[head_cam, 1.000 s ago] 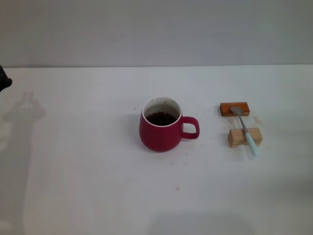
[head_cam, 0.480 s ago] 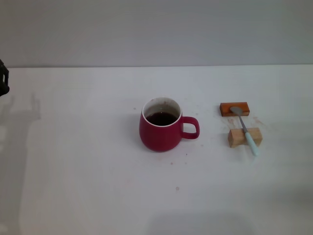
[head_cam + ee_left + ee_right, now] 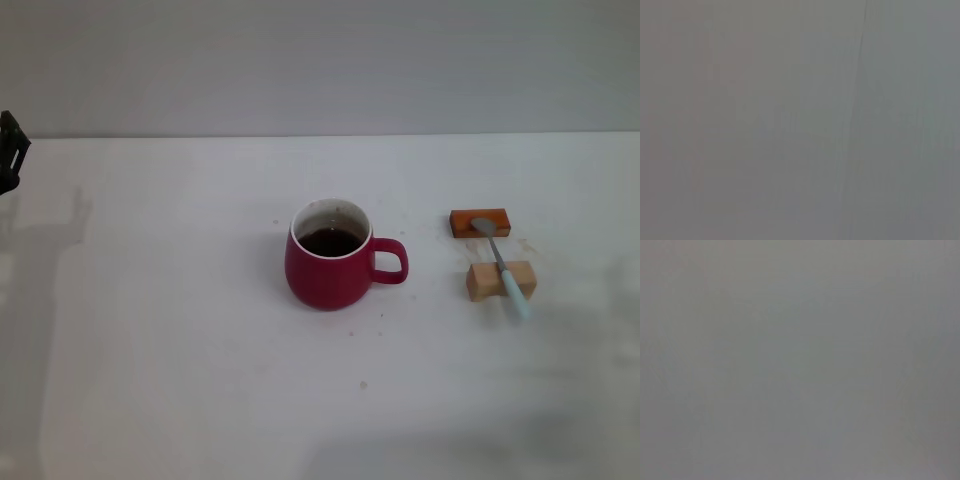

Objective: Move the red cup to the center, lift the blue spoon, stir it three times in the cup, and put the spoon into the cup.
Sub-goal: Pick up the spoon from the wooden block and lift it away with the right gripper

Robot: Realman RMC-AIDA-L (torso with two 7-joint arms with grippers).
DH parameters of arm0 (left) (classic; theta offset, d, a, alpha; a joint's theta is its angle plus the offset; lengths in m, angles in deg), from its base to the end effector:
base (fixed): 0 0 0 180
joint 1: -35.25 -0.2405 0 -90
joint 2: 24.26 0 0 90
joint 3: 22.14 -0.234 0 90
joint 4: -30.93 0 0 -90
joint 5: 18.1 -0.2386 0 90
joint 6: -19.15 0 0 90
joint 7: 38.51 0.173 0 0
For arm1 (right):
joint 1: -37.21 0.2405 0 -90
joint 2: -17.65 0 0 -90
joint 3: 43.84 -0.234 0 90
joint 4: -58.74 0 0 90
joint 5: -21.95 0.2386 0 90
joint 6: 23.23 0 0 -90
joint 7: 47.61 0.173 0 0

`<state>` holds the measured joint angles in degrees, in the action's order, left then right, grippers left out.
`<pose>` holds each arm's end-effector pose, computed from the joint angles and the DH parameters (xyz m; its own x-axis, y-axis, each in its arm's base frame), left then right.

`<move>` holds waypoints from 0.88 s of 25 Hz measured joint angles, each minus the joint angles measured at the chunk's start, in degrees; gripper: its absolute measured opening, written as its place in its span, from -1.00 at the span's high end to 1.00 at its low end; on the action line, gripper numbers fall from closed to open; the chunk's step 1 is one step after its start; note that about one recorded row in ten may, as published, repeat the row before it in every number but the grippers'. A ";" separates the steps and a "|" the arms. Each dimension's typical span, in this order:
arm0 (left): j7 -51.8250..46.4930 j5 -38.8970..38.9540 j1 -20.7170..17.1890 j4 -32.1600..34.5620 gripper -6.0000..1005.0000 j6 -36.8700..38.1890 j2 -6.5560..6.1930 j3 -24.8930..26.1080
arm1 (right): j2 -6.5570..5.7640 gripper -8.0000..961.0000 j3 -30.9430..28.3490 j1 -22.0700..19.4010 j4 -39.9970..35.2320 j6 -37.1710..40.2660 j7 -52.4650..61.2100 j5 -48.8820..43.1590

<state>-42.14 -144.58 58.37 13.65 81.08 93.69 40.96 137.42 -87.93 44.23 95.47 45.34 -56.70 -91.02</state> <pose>-0.3428 0.3829 0.0243 0.6286 -0.1064 0.7704 0.7769 0.1315 -0.6157 0.3141 0.3078 -0.0315 0.5725 0.0993 -0.8138 -0.8177 0.1418 -0.5579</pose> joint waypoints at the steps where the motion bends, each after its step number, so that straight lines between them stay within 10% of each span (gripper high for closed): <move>1: 0.00 0.00 0.00 0.00 -0.57 0.00 0.00 0.00 | -0.01 -0.46 4.43 -0.08 1.42 0.90 -2.34 3.05; 22: -0.05 0.00 0.26 1.20 -0.72 0.96 -0.26 3.80 | -1.04 -0.46 28.34 -4.54 11.87 2.01 -21.66 14.83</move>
<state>-42.20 -144.58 58.62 14.85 82.05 93.43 44.76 136.37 -59.60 39.69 107.33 47.35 -78.36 -76.19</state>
